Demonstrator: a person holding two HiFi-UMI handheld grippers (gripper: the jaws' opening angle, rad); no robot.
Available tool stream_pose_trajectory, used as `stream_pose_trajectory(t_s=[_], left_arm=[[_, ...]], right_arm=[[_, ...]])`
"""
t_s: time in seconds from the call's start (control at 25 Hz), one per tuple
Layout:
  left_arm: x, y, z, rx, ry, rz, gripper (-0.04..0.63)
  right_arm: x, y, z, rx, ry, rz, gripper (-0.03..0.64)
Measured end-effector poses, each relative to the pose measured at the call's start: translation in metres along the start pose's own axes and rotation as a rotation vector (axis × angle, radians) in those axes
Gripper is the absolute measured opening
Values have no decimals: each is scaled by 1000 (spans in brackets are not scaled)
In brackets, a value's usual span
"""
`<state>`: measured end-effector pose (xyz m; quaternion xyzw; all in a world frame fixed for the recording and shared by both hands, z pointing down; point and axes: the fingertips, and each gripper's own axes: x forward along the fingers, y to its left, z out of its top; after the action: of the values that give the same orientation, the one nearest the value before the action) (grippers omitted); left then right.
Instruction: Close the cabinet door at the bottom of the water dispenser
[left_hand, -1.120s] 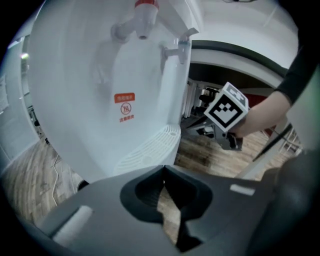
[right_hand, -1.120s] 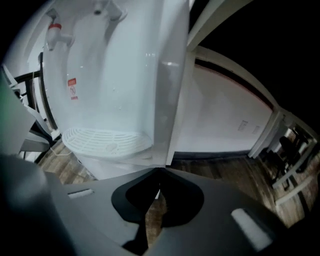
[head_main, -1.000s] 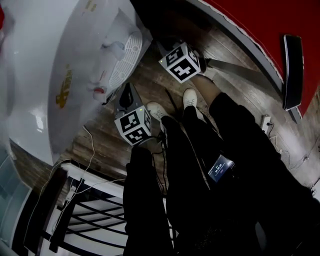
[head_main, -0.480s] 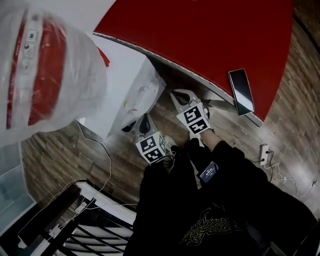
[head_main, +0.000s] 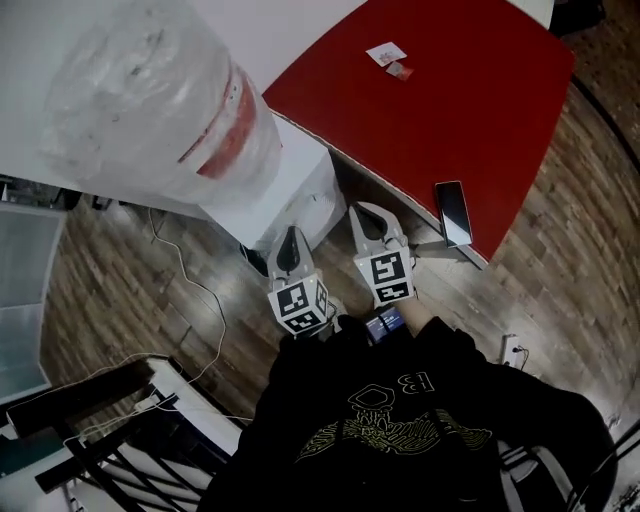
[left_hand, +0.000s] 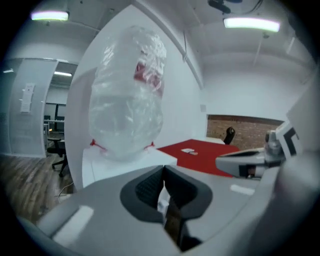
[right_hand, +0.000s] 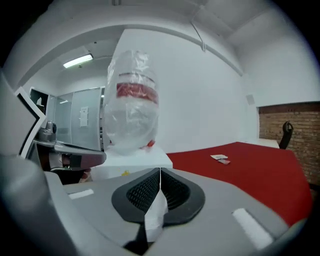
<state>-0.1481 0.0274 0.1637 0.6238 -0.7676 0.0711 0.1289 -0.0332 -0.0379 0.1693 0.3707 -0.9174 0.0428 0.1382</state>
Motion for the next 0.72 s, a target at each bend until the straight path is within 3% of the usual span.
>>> stream_pose_trajectory(t_s=[0.12, 0.28, 0.4, 0.52, 0.6, 0.72], left_arm=[[-13, -11, 42, 25, -100, -29, 8], [-35, -9, 75, 21, -173, 3, 8], [-36, -11, 93, 68, -233, 20, 8], [2, -16, 84, 115, -240, 26, 8], [28, -12, 77, 119, -231, 40, 8], [14, -9, 92, 108, -250, 31, 8]], right_arm=[[-20, 2, 38, -15, -78, 36, 0], [-39, 12, 80, -23, -188, 92, -2], [-28, 4, 91, -37, -175, 93, -1], [5, -22, 74, -7, -157, 92, 0], [30, -32, 62, 12, -153, 103, -2], [18, -26, 80, -11, -165, 83, -2]])
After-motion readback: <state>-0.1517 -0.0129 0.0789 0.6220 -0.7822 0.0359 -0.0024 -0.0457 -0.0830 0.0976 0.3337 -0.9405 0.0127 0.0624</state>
